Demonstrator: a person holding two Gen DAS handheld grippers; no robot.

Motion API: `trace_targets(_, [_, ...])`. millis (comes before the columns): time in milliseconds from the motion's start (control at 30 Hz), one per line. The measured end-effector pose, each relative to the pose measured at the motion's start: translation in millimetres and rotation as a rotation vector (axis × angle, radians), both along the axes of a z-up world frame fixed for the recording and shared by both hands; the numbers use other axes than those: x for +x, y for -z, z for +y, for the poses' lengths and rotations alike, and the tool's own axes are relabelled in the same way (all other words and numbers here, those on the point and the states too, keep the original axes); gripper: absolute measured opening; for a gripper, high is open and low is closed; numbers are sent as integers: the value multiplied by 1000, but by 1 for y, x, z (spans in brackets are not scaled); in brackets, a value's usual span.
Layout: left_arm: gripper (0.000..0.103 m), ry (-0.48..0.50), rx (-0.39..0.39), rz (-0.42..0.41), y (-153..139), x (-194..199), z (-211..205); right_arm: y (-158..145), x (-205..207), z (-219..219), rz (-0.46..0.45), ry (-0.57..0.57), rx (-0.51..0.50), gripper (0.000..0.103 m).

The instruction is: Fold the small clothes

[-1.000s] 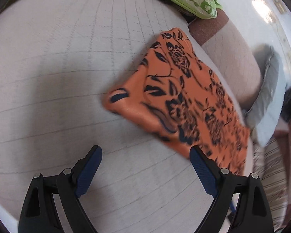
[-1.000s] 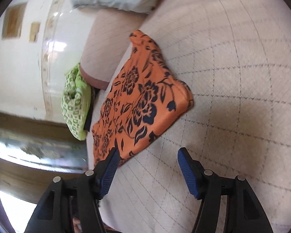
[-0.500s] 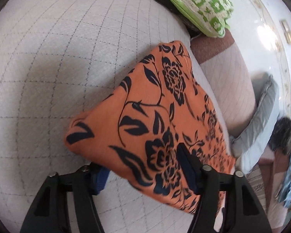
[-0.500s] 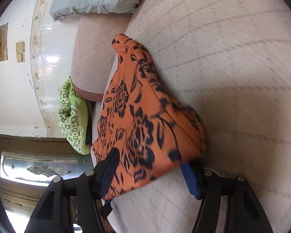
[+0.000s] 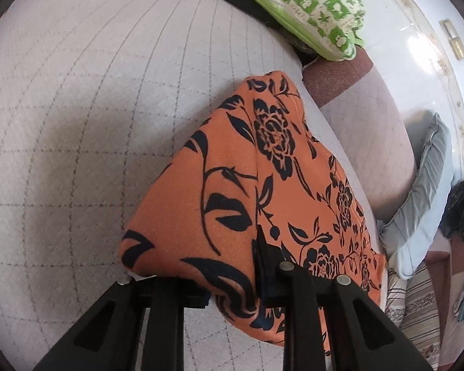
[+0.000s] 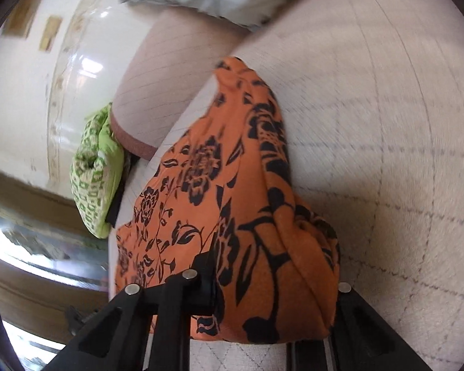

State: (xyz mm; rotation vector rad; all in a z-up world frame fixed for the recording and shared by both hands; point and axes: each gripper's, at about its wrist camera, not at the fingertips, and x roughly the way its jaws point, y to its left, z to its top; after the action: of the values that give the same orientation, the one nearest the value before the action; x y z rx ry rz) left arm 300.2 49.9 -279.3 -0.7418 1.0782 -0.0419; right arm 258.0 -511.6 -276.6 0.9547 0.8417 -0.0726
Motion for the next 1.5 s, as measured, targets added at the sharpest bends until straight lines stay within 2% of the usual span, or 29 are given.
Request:
trace_targets(133, [21, 20, 14, -34, -17, -4, -1, -16, -5, 7, -35, 2, -62, 17])
trace_targets(333, [21, 41, 6, -54, -35, -22, 6, -52, -30, 27, -95, -22, -236, 17])
trace_targets(467, [21, 67, 20, -23, -39, -42, 13, -61, -52, 33, -87, -35, -221, 17])
trace_targets(733, [21, 122, 62, 8, -28, -97, 24, -51, -105, 40, -8, -54, -177, 17])
trace_targets(800, [23, 153, 107, 35, -17, -97, 21, -41, -108, 41, 47, -65, -167, 17])
trace_targets(833, [24, 147, 95, 58, -10, -95, 22, -31, -107, 38, 90, -60, -139, 18])
trace_targets(900, [29, 120, 46, 72, -5, -93, 29, -15, -107, 27, 152, -23, -39, 26])
trace_targets(933, [32, 120, 46, 77, -7, -91, 30, -11, -108, 19, 158, 2, 18, 28])
trace_targets(967, [33, 125, 52, 78, -9, -91, 33, -11, -110, 12, 159, 24, 51, 35])
trace_targets(1033, [35, 128, 52, 67, -17, -93, 41, -19, -119, -4, 149, 94, 52, 52])
trace_targets(1100, [35, 121, 58, 63, -25, -95, 49, -37, -134, -21, 120, 232, -30, 60])
trace_targets(1167, [35, 107, 88, 57, -32, -104, 55, -52, -142, -31, 83, 295, -94, 60])
trace_targets(1233, [35, 92, 138, 39, -40, -109, 58, -71, -144, -28, 22, 298, -190, 59])
trace_targets(1333, [35, 74, 231, 3, -56, -113, 55, -89, -126, -5, -48, 189, -334, 59])
trace_targets(1467, [35, 23, 445, -113, -89, -123, 52, -93, -79, 42, -70, -24, -423, 57])
trace_targets(1500, [38, 18, 471, -132, -94, -124, 52, -93, -69, 55, -77, -78, -437, 57])
